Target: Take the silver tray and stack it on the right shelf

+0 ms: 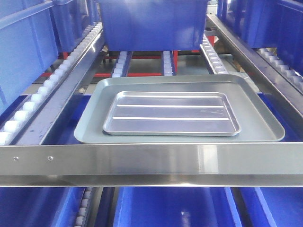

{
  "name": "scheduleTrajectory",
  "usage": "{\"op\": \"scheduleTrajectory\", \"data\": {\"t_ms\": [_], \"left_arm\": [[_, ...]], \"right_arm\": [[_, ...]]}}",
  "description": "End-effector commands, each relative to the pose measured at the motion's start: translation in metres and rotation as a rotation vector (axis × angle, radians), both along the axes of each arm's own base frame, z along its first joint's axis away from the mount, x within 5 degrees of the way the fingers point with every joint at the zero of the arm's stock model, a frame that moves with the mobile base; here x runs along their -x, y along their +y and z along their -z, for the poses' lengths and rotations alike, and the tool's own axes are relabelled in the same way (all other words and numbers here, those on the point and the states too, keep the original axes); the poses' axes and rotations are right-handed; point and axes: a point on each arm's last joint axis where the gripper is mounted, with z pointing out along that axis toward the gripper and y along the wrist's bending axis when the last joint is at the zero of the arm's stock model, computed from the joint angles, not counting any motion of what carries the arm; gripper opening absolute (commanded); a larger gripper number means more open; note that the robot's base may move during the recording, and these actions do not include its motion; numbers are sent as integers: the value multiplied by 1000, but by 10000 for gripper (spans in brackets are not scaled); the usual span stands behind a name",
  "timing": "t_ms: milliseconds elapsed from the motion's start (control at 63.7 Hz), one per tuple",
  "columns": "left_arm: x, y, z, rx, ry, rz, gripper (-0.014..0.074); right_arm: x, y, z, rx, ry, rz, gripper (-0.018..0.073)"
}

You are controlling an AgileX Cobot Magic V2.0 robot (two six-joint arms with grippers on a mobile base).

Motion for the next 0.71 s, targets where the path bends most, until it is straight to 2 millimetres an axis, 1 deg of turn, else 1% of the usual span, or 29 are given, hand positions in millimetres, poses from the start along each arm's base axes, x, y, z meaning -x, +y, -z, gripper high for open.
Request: {"op": "scheduleTrajectory", "data": {"t_ms": [0,487,597,691], "left_arm": [[1,1,-2,10,-80,-10,-101],[1,1,-2,10,-80,-10,-101],[1,1,-2,10,-80,-10,-101],[1,1,-2,10,-80,-10,-101]], "right_arm": [[0,0,-15,-9,-97,-6,52],[0,0,-14,-6,-98,-5,52],[-3,0,-8,15,-88,32,52],[-6,0,0,39,-93,109,52]]}}
